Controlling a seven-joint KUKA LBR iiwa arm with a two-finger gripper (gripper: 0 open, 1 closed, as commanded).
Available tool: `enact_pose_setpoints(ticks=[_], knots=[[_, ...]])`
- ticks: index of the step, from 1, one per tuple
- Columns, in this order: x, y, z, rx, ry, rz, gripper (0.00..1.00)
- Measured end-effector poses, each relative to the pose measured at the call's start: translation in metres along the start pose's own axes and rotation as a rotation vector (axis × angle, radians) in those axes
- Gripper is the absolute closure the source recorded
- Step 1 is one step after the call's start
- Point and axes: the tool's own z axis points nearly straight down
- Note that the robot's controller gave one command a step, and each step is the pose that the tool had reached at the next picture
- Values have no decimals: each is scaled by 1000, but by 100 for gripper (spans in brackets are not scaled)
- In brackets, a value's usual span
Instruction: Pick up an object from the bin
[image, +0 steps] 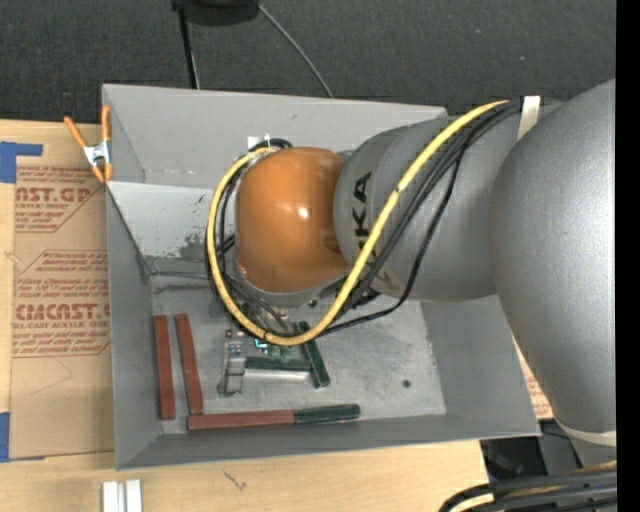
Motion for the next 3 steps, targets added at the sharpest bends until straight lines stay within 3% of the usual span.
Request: enact_pose_setpoints(ticks=[1, 2, 3], knots=[[-2, -1, -4, -1, -7, 2, 0], [-31, -38, 0, -1, -9, -33, 0], [-16, -81, 6, 0, -9, -153, 0]])
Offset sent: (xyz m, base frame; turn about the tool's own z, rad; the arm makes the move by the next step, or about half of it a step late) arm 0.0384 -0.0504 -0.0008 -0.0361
